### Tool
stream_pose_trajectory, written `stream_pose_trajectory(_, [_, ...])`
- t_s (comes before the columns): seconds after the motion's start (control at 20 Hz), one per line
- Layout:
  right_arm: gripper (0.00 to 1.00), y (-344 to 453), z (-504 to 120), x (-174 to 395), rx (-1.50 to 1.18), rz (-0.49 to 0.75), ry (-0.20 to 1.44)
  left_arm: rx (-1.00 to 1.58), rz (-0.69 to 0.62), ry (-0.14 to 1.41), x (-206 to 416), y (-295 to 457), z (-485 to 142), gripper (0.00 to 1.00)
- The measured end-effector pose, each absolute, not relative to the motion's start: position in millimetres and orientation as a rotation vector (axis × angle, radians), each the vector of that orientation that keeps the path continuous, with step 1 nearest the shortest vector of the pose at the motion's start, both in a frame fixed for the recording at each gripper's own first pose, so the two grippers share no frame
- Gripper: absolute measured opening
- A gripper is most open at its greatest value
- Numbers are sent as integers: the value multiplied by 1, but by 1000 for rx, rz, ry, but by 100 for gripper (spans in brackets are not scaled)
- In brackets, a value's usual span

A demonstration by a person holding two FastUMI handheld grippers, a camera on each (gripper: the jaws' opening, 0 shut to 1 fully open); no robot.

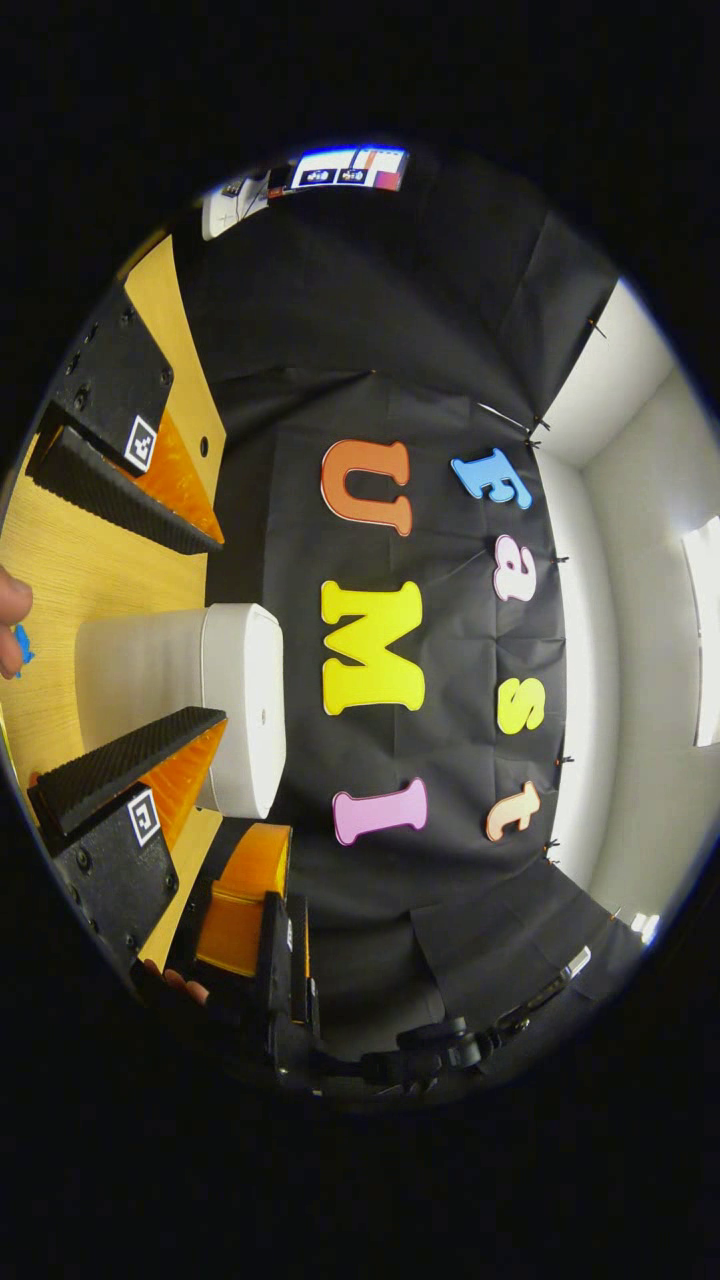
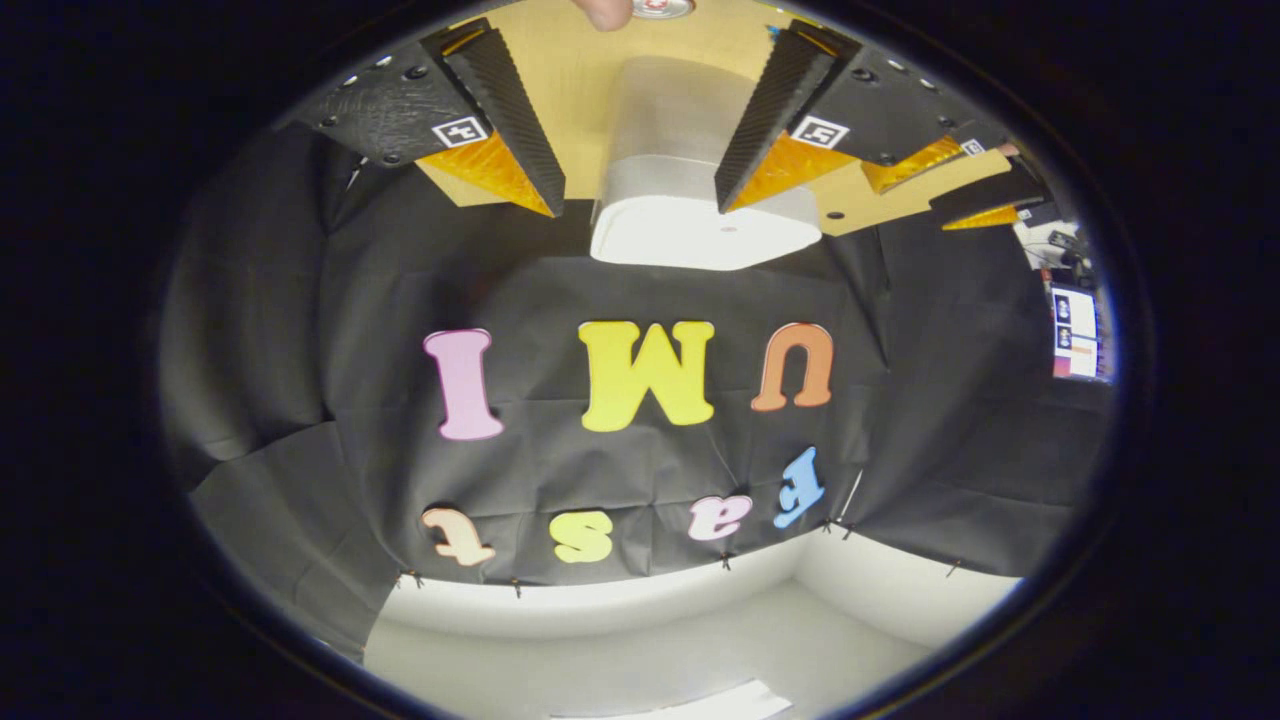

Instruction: Press the lid of the desktop garbage bin to open it, pick up the crumpled paper on the desktop and throw it into the bin, then pick up the pop can on the desktop and drop it into the bin, and finally close the garbage bin lid.

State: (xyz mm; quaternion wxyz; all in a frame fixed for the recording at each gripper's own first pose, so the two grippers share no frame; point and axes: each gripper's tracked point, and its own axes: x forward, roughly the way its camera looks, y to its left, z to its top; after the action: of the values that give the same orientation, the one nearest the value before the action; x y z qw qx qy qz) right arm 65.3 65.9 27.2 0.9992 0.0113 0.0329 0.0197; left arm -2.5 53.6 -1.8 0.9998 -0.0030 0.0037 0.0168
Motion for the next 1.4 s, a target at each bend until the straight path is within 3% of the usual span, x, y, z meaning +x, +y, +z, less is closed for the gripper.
stream_pose_trajectory(0.05, [84,71,27,70,18,49,76,-6,36,8,-2,56,-2,98])
stream_pose_trajectory(0.15, [76,79,30,83,18,59,97,-8,36,16,-5,59,-5,98])
stream_pose_trajectory(0.25, [60,83,33,94,35,65,111,-10,38,18,-6,62,-5,98])
stream_pose_trajectory(0.35, [41,84,32,104,48,61,134,-23,33,24,-7,64,-8,99])
stream_pose_trajectory(0.4, [25,84,29,108,56,60,145,-29,28,31,-6,62,-12,99])
stream_pose_trajectory(0.45, [20,85,28,113,61,59,153,-33,22,37,-6,62,-13,99])
stream_pose_trajectory(0.55, [2,92,21,122,54,85,183,-33,23,47,-5,62,-16,99])
stream_pose_trajectory(1.4, [0,102,1,144,-15,141,226,-40,30,81,-6,61,-33,99])
